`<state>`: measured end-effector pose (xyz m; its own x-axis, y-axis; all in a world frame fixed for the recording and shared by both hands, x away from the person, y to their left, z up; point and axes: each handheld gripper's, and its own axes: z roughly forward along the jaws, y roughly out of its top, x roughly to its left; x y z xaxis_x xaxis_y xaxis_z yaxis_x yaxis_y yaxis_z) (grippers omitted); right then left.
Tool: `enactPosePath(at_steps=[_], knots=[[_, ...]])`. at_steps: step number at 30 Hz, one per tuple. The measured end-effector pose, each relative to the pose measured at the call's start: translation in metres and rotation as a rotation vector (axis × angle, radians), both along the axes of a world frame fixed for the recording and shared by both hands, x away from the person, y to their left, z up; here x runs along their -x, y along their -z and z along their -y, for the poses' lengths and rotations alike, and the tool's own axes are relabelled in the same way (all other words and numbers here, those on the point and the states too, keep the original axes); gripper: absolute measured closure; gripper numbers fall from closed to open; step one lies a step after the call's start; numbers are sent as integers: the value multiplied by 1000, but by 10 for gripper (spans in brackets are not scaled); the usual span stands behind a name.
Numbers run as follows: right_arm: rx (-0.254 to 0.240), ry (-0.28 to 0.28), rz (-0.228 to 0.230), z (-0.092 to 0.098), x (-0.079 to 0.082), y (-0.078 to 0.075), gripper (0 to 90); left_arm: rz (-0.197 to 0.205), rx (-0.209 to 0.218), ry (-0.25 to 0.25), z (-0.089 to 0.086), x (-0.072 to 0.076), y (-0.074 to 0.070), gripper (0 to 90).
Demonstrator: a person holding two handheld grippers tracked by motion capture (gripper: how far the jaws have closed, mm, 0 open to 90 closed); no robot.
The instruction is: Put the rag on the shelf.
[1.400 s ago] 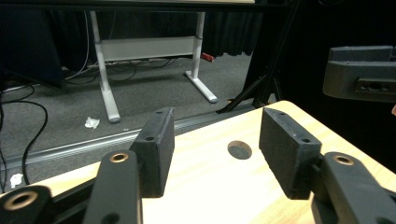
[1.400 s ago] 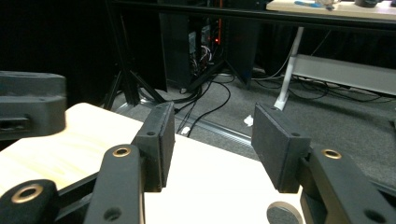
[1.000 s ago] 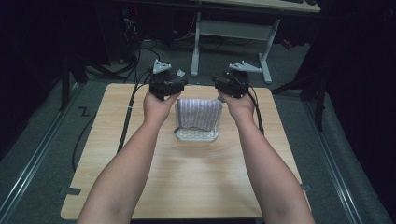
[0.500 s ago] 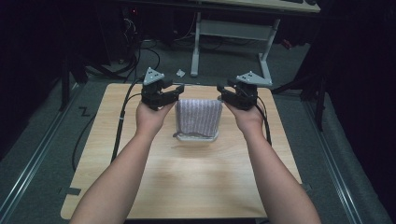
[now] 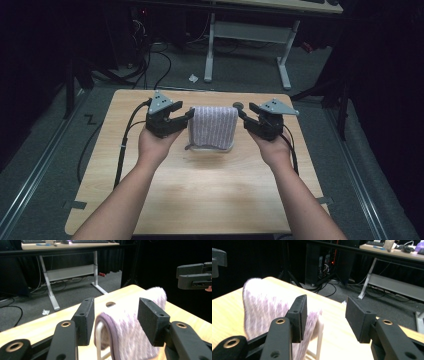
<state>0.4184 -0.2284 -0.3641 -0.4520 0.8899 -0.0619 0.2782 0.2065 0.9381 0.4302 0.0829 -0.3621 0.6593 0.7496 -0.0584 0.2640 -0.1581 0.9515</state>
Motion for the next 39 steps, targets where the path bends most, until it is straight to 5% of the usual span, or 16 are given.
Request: enactPosePath(at_steps=[10,17,24,27,29,30,34,36,37,39], knots=[[35,11,-48,6,21,35,470,-82,-39,56,-1,17,48,467],[62,12,-126,10,42,83,436,-167,-141,102,-7,40,106,443],[104,-10,-198,6,62,123,409,-259,-190,117,-28,63,143,427],[96,5,-220,4,87,140,370,-293,-138,121,-41,83,150,415],[86,15,-193,6,99,145,380,-272,-69,113,-56,108,160,413],[105,0,-208,10,118,153,400,-332,-108,93,-59,118,165,465],[139,-1,-199,16,122,151,415,-287,-123,117,-59,120,163,421],[94,9,-272,22,114,156,394,-310,-81,108,-59,116,163,415],[94,9,-272,22,114,156,394,-316,-62,114,-58,116,163,415],[83,9,-277,20,113,157,391,-297,-87,120,-54,116,163,408]])
